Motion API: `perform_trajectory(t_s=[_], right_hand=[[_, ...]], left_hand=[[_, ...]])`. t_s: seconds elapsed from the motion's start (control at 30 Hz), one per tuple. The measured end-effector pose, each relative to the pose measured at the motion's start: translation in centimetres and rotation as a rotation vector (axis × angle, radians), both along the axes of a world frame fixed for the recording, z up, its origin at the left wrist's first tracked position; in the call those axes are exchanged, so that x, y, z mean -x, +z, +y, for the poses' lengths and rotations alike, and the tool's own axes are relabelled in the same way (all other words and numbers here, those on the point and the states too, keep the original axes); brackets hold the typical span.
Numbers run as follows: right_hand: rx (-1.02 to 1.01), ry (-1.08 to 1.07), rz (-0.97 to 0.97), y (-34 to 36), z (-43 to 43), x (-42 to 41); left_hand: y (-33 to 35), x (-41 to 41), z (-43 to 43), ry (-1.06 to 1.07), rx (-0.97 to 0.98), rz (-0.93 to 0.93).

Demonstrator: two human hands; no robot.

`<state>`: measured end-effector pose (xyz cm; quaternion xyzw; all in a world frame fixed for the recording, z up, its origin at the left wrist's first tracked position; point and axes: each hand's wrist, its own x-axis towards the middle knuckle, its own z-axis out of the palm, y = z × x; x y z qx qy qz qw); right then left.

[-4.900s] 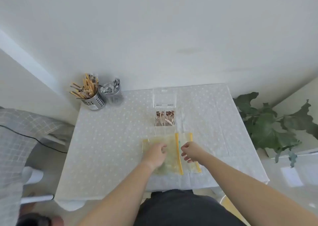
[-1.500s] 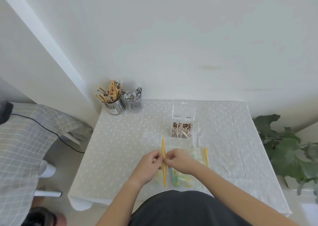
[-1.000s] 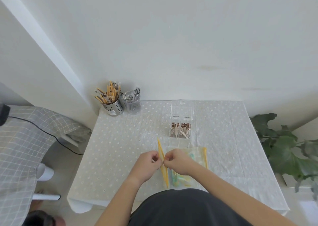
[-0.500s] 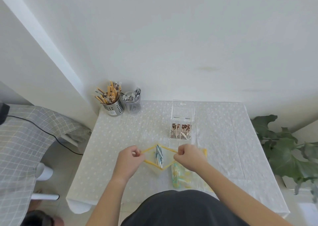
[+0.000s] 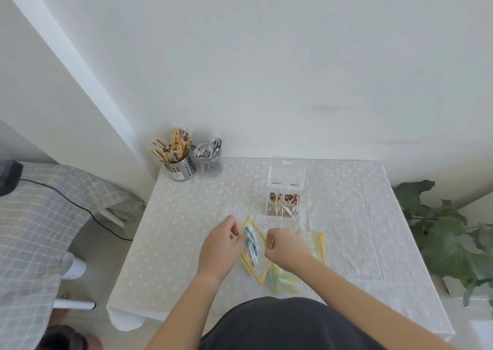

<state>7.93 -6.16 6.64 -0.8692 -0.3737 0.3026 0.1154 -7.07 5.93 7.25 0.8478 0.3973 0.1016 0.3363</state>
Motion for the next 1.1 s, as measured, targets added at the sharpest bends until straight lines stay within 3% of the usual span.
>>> perform_trajectory(t_s=[0.13,0.3,0.7,1.1], right_hand=[[-0.032,-0.007,-0.003,0.3,-0.3,-0.5],[-0.097,0.047,-0.02,1.0,-0.6,-0.5],[-0.142,0.118,-0.081,2.9,-1.8,-0.7],[-0.012,-0.033,-0.099,3.3,-2.5,-2.1]], left_hand=[[-0.4,0.1,0.4,-0.101,-0.123,0.035],[0.0,-0.1,0.2,-0.209,-0.096,0.108],[2.2,-0.1,0.6,-0.17,-0.126,0.085],[3.7,0.1,-0.7,-0.111,-0.21,0.021]])
